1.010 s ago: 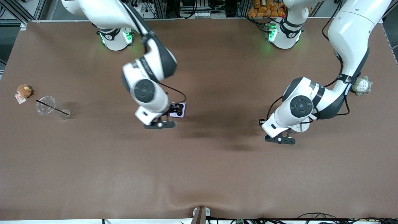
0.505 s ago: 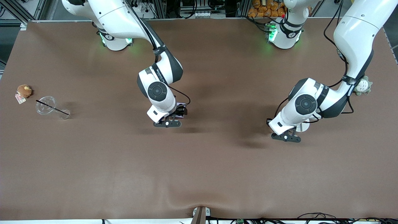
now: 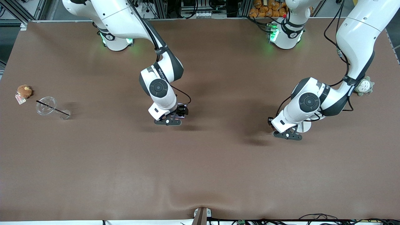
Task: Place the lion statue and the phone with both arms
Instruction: 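Set the lion by the white cup while the right gripper grasps the phone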
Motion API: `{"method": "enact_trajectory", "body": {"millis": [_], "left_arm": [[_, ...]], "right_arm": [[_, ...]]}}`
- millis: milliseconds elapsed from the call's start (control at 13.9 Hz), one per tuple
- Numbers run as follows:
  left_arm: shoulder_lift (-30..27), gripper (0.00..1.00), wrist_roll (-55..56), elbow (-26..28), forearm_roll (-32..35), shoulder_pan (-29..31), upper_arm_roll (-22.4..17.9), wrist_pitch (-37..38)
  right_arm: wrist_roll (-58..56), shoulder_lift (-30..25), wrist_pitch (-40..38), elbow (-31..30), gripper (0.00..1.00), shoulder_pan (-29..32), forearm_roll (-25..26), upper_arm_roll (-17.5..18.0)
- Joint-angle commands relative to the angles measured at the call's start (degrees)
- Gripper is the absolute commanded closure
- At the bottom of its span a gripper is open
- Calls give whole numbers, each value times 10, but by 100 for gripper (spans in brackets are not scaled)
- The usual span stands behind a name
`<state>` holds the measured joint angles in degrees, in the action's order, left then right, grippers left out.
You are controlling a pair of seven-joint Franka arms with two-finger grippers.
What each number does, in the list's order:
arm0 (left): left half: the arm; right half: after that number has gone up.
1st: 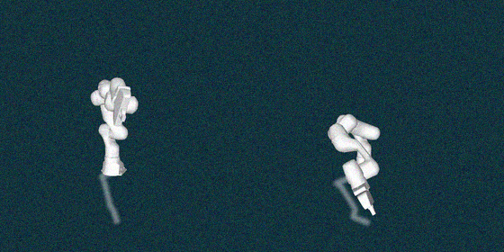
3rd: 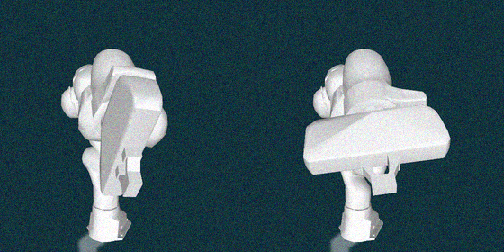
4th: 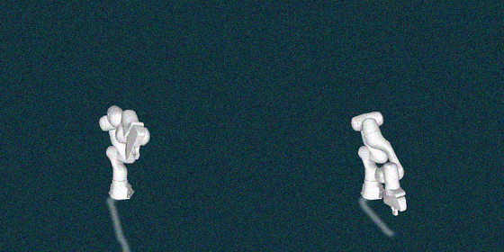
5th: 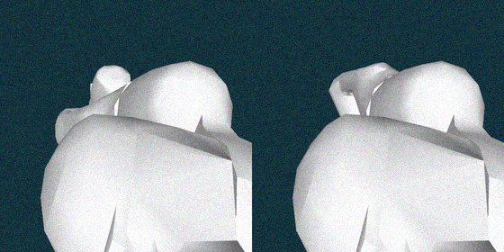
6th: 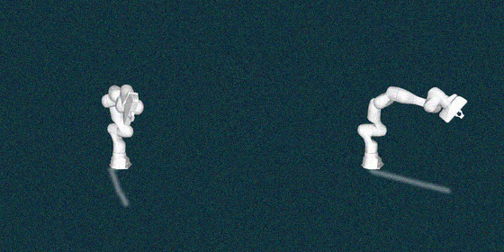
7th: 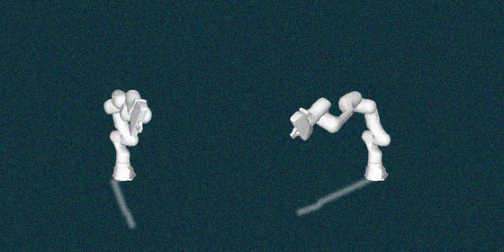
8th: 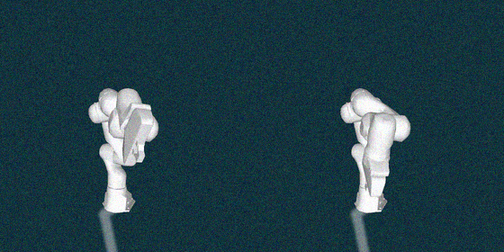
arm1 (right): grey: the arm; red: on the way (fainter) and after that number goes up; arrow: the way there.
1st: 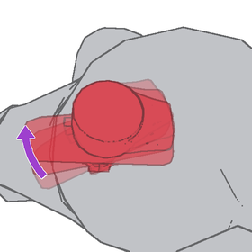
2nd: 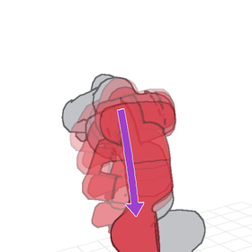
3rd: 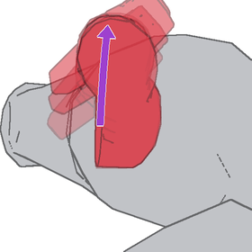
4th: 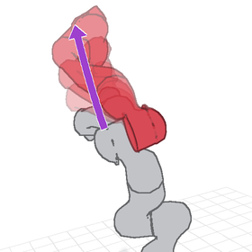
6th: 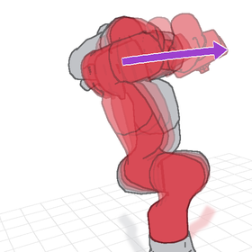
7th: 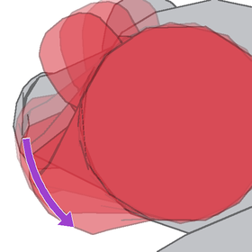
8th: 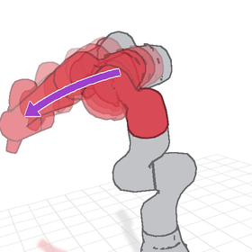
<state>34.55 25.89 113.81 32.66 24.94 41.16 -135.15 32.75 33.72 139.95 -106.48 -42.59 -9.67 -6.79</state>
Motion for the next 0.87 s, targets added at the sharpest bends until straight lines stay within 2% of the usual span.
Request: {"method": "enact_trajectory", "body": {"millis": [0,144,433,649,793], "left_arm": [[-12,100,11,19,13,11,6,-12],[-12,1,11,19,13,9,5,-11],[-48,0,12,8,12,5,24,34],[-88,0,16,-28,9,5,70,122],[-111,0,20,-74,2,5,103,197]], "right_arm": [[18,-18,57,-55,0,-17,4,-6],[21,-18,56,-54,0,-20,-1,-6],[36,-18,57,-52,0,-26,-1,-6],[43,-12,68,-54,0,-37,0,-6],[43,-7,78,-56,0,-41,0,-6]]}}
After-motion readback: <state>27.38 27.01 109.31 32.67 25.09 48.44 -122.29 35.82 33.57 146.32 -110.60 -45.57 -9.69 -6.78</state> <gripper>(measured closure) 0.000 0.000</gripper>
